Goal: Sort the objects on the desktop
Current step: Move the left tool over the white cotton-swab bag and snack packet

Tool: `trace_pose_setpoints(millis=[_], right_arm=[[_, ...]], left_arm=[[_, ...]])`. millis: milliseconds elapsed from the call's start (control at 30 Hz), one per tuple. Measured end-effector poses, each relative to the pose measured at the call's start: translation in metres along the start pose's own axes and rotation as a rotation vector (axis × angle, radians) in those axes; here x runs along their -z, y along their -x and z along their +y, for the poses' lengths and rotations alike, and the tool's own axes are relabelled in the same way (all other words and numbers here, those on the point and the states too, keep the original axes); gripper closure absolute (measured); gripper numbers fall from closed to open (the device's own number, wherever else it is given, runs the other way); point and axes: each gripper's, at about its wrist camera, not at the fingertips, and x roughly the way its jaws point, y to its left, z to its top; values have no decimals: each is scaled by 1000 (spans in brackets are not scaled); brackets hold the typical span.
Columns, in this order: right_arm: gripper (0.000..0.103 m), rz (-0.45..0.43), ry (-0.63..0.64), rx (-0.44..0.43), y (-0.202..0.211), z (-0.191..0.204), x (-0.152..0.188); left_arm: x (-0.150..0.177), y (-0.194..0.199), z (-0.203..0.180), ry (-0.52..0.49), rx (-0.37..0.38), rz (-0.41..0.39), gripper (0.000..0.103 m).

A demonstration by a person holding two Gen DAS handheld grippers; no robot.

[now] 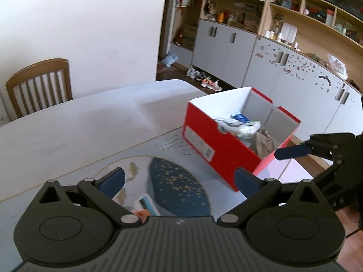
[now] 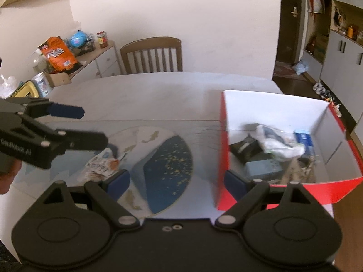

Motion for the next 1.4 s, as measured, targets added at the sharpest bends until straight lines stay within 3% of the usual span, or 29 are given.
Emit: trace_pose_setpoints(millis=[733, 1400], right_arm=[[15, 35, 64, -77, -30, 55, 9], [17, 90, 108, -125, -77, 92, 30]], left_arm=[[41, -13, 53, 83, -94, 62, 0], [63, -52, 77, 51, -10, 143, 0]])
